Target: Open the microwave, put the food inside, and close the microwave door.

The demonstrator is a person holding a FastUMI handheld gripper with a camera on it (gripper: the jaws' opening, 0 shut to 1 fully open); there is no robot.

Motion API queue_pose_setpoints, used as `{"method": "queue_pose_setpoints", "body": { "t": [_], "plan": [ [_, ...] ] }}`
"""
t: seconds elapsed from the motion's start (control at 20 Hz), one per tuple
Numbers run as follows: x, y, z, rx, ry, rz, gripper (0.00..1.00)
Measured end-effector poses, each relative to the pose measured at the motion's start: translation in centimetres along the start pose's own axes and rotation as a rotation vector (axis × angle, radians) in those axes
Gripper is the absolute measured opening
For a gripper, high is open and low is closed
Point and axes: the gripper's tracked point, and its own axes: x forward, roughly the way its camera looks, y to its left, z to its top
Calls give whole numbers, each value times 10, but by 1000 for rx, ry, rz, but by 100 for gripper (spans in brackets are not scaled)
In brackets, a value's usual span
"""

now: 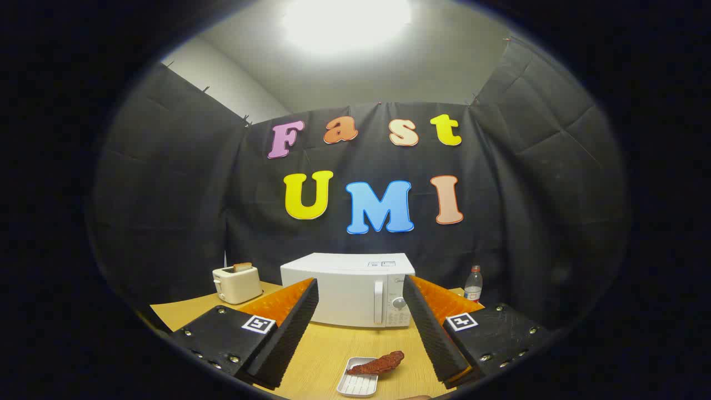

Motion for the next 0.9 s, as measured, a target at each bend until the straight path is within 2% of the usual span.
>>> {"method": "queue_pose_setpoints", "body": {
  "t": [0.9],
  "plan": [
    [5,-1,1,-1,-9,-7,96]
  ]
}}
